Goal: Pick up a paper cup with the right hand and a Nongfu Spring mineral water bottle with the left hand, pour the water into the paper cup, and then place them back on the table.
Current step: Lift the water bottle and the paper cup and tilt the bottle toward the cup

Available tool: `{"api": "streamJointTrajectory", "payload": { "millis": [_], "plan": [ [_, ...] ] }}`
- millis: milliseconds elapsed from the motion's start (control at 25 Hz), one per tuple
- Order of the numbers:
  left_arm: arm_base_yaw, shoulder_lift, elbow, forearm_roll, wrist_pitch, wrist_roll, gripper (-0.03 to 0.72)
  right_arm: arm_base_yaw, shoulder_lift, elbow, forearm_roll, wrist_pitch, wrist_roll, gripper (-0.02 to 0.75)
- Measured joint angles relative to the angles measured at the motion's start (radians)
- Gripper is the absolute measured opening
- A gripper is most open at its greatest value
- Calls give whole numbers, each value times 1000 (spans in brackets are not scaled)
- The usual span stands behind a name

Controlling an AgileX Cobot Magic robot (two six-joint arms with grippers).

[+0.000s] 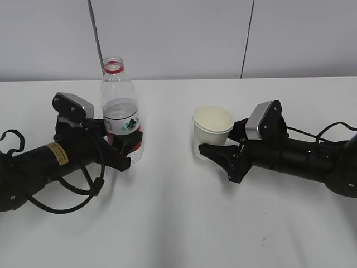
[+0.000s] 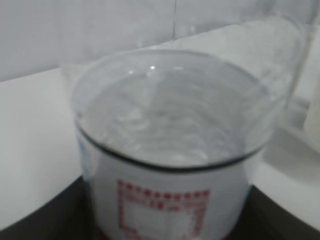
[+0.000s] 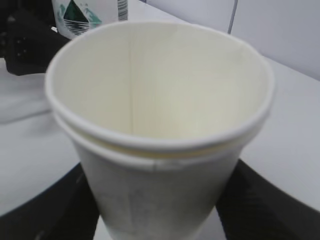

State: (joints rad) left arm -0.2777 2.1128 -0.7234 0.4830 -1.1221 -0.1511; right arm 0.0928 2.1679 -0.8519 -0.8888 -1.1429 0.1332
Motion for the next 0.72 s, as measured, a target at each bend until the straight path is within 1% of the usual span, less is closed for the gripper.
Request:
{"api": "streamJointTrajectory", "payload": {
  "millis": [80,240,400,600,720],
  "plan": [
    [0,-25,0,0,32,0,437,0,-6,0,-10,-2,9,485],
    [0,-103,0,-4,102,32,429,0,-6,0,-67,-2,11,485],
    [0,-165,0,-4,170,67,429,0,-6,0,-86,-2,27,485],
    [0,-227,1,3,252,186,428,32,-6,-5,-106,-2,48,485],
    [0,-254,1,6,288,215,428,63,-6,-16,-113,-2,57,485]
  ]
}}
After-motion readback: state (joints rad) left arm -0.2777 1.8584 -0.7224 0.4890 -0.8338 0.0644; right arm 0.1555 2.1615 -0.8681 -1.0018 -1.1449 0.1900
